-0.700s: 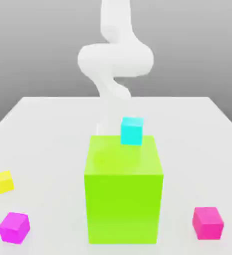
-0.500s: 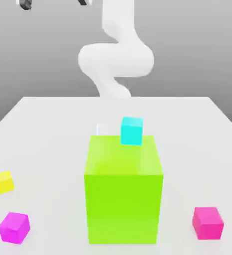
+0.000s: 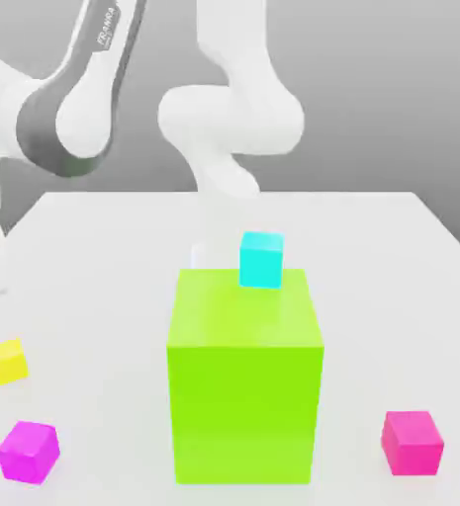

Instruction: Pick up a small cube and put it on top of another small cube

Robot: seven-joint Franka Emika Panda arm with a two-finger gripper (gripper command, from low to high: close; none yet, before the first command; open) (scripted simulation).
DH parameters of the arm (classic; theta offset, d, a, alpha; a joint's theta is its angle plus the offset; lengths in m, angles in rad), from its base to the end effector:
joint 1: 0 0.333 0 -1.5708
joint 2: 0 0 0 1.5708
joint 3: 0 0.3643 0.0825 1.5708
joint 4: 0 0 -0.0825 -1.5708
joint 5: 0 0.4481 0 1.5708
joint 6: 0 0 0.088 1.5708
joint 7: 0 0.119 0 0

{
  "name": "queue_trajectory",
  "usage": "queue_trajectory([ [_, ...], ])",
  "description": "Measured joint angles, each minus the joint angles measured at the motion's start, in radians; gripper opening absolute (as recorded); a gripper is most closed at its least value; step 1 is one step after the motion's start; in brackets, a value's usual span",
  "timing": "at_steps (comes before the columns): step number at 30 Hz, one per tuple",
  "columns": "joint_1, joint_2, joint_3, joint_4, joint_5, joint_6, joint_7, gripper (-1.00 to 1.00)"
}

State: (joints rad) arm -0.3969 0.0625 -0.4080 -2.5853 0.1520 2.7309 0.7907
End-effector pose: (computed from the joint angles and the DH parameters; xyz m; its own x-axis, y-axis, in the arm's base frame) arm 0.3330 -0.3567 0.2272 -0.1602 -0.9867 0.0267 -0.9830 0.1570 -0.0952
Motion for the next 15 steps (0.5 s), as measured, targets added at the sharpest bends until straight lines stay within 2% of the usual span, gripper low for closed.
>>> queue_trajectory([
  [3, -0.060, 0.115, 0.000, -0.027, 0.071, 0.055, -0.041, 0.00],
  [8, -0.196, 0.297, 0.153, 0.008, 0.237, 0.181, -0.165, 0.00],
  [9, -0.220, 0.323, 0.182, 0.014, 0.258, 0.201, -0.181, -1.00],
  [15, -0.233, 0.336, 0.196, 0.018, 0.266, 0.211, -0.187, -1.00],
])
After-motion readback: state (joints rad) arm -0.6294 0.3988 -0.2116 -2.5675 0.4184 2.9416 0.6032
